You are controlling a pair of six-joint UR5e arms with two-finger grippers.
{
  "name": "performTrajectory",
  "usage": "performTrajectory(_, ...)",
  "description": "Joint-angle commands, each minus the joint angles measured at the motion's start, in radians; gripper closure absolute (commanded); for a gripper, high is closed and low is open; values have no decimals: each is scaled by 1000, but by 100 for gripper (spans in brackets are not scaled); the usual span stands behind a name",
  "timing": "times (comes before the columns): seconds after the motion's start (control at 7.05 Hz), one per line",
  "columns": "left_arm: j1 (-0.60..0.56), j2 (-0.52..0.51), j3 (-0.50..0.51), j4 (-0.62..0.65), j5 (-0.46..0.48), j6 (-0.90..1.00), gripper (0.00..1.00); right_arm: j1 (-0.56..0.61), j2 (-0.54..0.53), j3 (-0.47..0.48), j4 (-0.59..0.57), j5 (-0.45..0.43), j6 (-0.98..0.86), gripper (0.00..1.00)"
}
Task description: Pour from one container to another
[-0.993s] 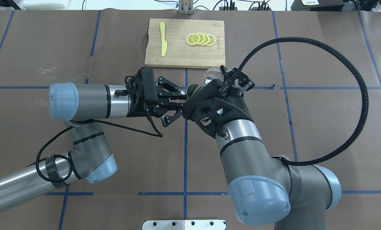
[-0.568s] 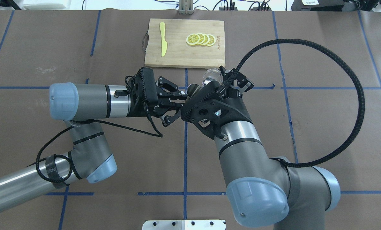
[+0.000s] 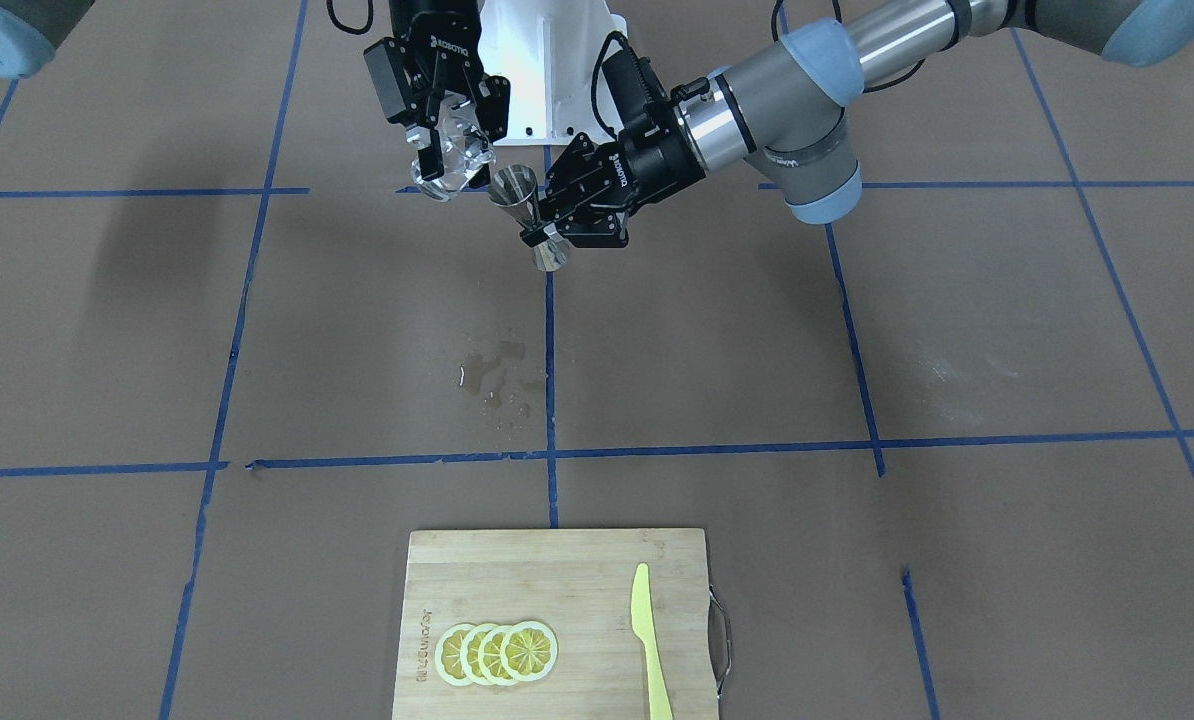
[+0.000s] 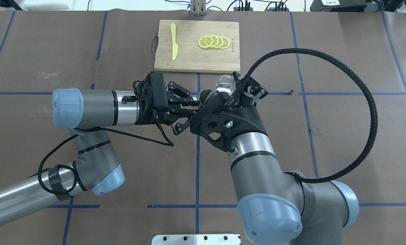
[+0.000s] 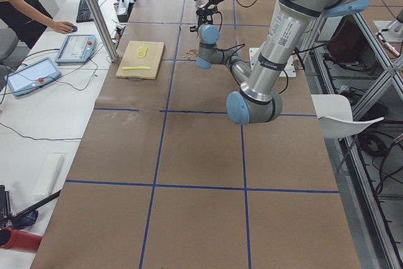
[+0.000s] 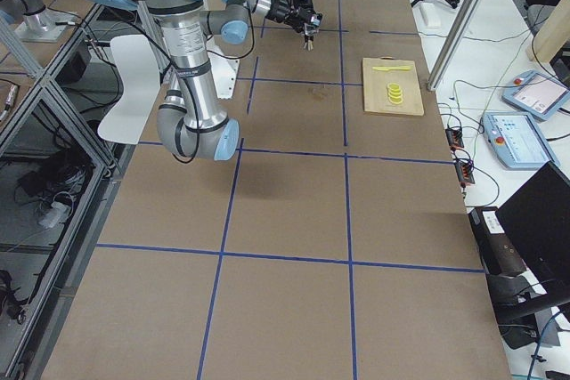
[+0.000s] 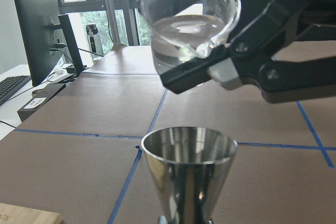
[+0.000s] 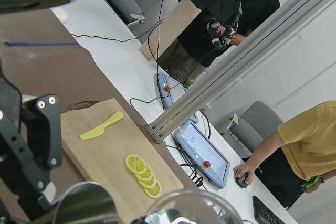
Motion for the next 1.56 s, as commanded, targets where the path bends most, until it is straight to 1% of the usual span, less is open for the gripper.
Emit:
performTrajectory(0.0,0,0,0,-1,-1,0,100,-2,1,-17,-2,-15,-14,100)
performTrajectory(0.14,0,2,0,-1,-1,2,100,-2,3,-23,-2,-26,-37,100)
performTrajectory(0.28,0,0,0,-1,-1,0,100,-2,5,-23,-26,-33,-62,100)
performTrajectory(0.43,0,0,0,-1,-1,0,100,-2,55,-25,-91,-53,-83,100)
performTrajectory(0.57,0,0,0,-1,-1,2,100,-2,75,-25,-126,-58,-83,100)
performTrajectory(0.99,0,0,0,-1,-1,2,100,-2,71,-40,-127,-63,-86,100)
performTrajectory(1.42,0,0,-3,-1,-1,2,100,-2,72,-38,-129,-76,-128,100)
